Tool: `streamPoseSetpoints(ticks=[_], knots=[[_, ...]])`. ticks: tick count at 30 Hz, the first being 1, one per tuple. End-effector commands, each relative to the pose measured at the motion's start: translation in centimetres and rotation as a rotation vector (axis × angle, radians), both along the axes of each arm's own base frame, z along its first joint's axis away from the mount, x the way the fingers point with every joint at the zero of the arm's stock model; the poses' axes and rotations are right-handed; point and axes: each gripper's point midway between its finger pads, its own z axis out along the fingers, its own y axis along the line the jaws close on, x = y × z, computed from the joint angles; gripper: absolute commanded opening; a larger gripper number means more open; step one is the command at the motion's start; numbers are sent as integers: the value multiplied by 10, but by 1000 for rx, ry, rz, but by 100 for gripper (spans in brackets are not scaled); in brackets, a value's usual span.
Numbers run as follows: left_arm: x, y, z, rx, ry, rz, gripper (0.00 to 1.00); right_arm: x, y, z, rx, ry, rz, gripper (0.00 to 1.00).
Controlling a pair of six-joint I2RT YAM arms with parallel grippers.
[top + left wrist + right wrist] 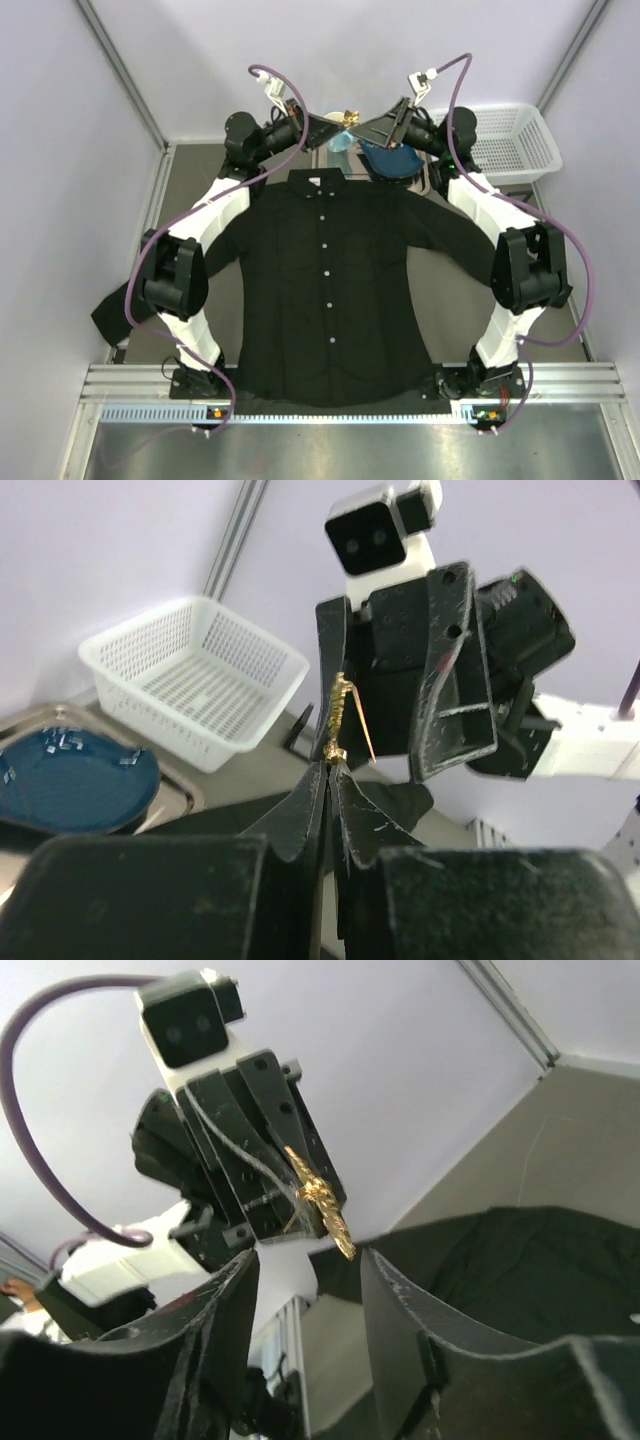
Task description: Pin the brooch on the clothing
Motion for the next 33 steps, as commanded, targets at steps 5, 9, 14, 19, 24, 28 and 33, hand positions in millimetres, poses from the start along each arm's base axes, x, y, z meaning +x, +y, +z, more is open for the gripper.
streamPoseSetpoints(ticks=[5, 9, 14, 19, 24, 28, 33], knots=[[-29, 39, -34, 440, -227, -45, 0, -14, -67, -48, -362, -159, 5, 60], [-60, 48, -66, 652, -265, -122, 0, -16, -87, -50, -451, -249, -33, 64], [-89, 53, -123, 1109, -402, -264, 0, -13, -81, -47, -488, -354, -24, 68], [-100, 56, -139, 1291, -364, -297, 0, -18, -67, -55, -490, -378, 23, 70], [-106, 52, -137, 1308, -343, -299, 0, -40, -40, -70, -483, -401, 119, 70], [-90, 57, -130, 1402, -409, -180, 0, -50, -27, -77, -474, -407, 167, 70], [-83, 63, -140, 1619, -597, -65, 0, -51, -18, -86, -455, -355, 180, 70]])
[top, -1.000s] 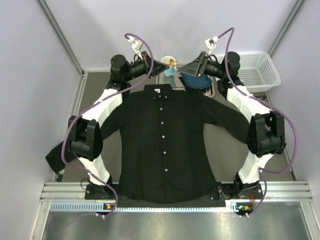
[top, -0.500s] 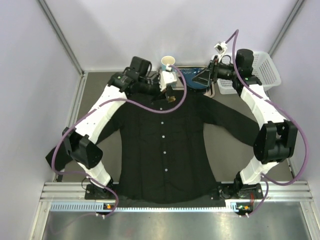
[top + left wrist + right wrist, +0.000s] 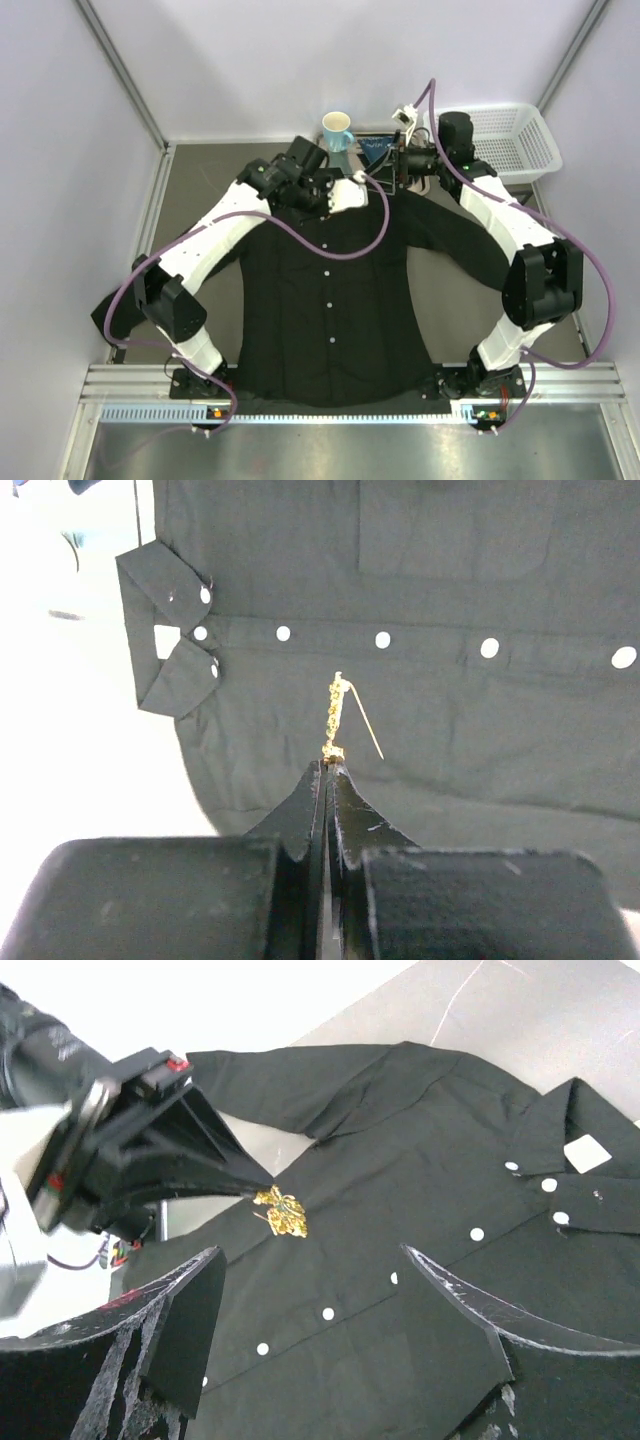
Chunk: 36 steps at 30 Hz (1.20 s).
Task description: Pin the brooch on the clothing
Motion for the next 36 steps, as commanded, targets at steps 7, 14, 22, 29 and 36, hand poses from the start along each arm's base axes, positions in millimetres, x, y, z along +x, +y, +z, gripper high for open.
streamPoseSetpoints(ticks=[7, 14, 22, 29, 36], knots=[[34, 34, 14, 449, -451, 68, 0, 9, 8, 3, 26, -48, 2, 70], [26, 21, 14, 349, -232, 131, 0, 9, 9, -6, 25, -33, 16, 69], [2, 7, 16, 161, 104, 175, 0, 2, 11, -16, 37, -24, 71, 68], [-22, -5, 15, -41, 380, 215, 0, -10, 11, -22, 54, -19, 110, 83], [-22, -6, 28, -252, 586, 273, 0, -29, 17, -23, 86, -9, 223, 78]])
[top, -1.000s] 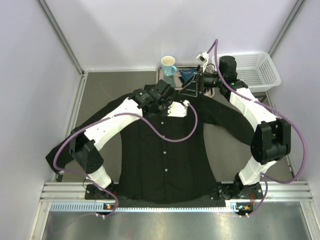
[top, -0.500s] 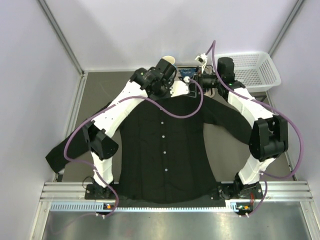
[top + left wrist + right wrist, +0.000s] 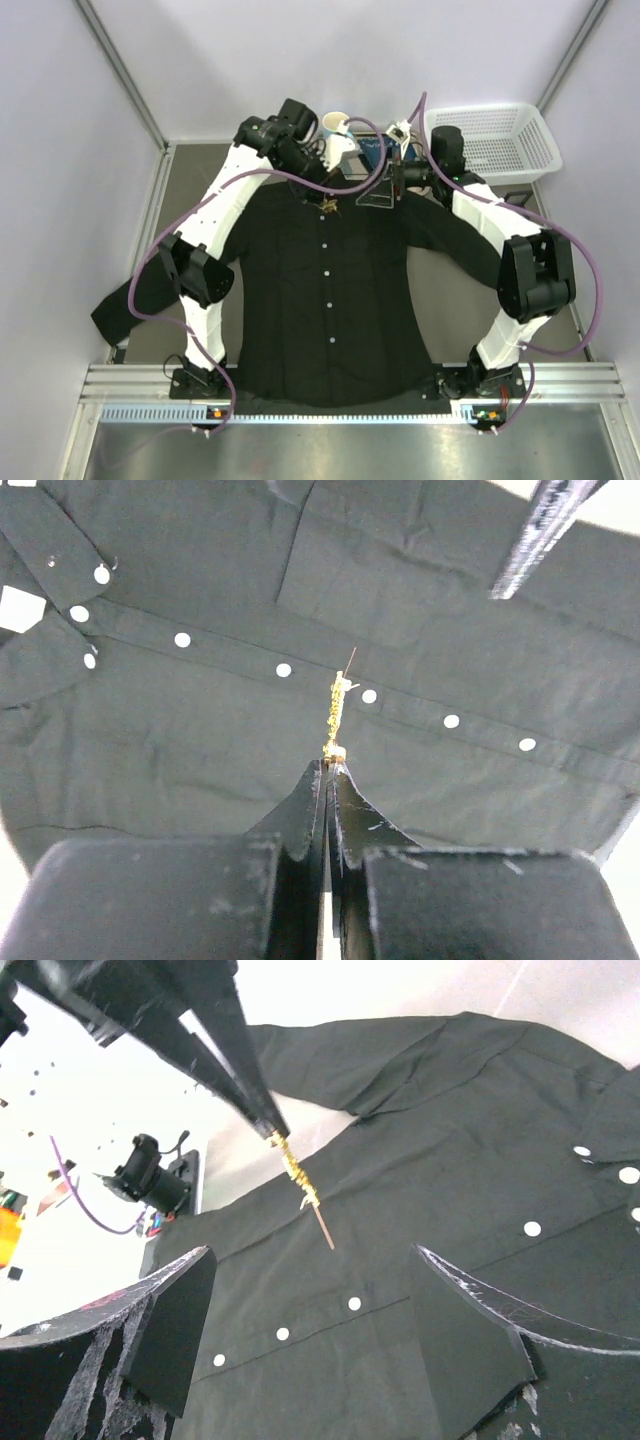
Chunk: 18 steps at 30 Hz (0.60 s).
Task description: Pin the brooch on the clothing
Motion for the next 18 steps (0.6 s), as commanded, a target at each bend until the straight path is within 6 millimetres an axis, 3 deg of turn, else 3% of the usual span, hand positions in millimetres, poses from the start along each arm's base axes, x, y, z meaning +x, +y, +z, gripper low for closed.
streamPoseSetpoints(ticks=[1, 11, 18], knots=[[-32, 2, 16, -148, 237, 35, 0, -19, 8, 16, 60, -79, 136, 77], [-54, -10, 30, -287, 335, -55, 0, -30, 25, 24, 62, -81, 199, 64], [-53, -10, 31, -326, 361, -70, 0, -41, 34, 32, 76, -71, 254, 60]])
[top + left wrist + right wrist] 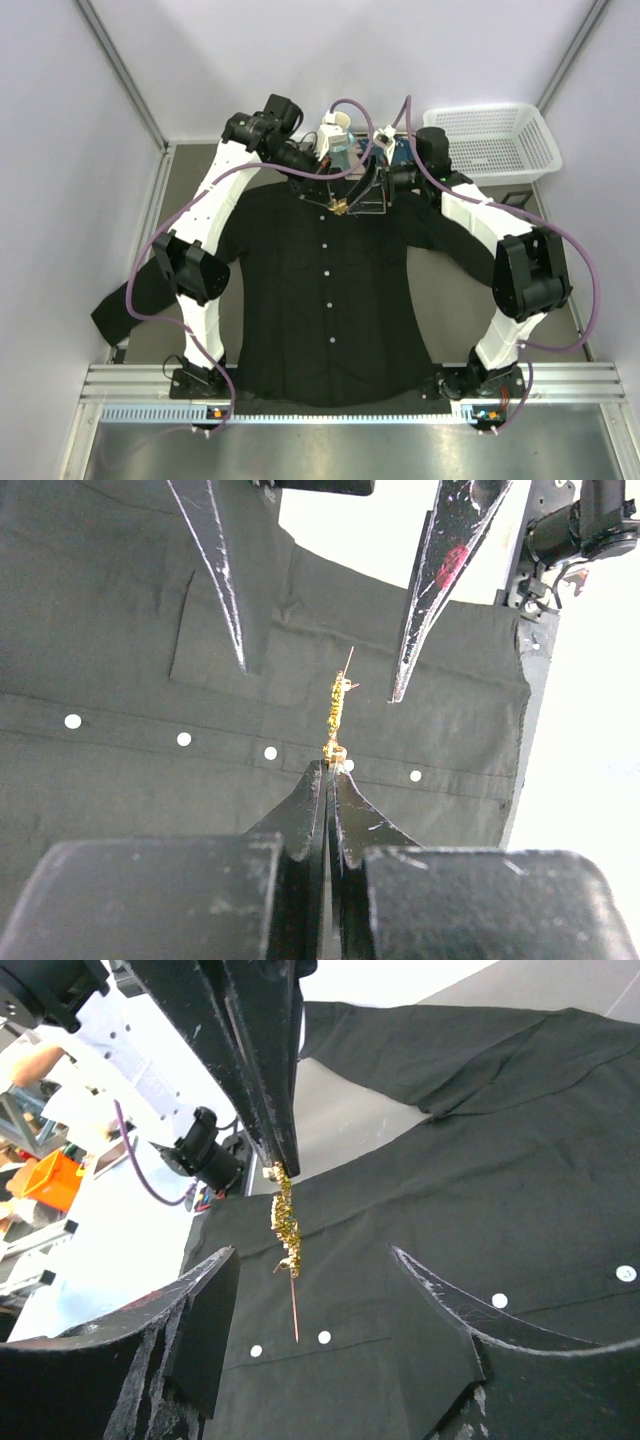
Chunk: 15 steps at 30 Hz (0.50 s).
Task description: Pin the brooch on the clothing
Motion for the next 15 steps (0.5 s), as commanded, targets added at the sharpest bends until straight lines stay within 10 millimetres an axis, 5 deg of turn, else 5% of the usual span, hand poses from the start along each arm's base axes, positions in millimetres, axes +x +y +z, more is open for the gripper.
streamPoseSetpoints(ticks=[1, 12, 15], knots=[[-31, 8, 4, -22, 149, -37, 0, -8, 9, 27, 48, -76, 81, 58], [-32, 9, 3, -42, 160, -54, 0, -6, 22, 31, 60, -57, 91, 49], [-32, 10, 3, -44, 163, -51, 0, -5, 24, 32, 63, -52, 90, 33]])
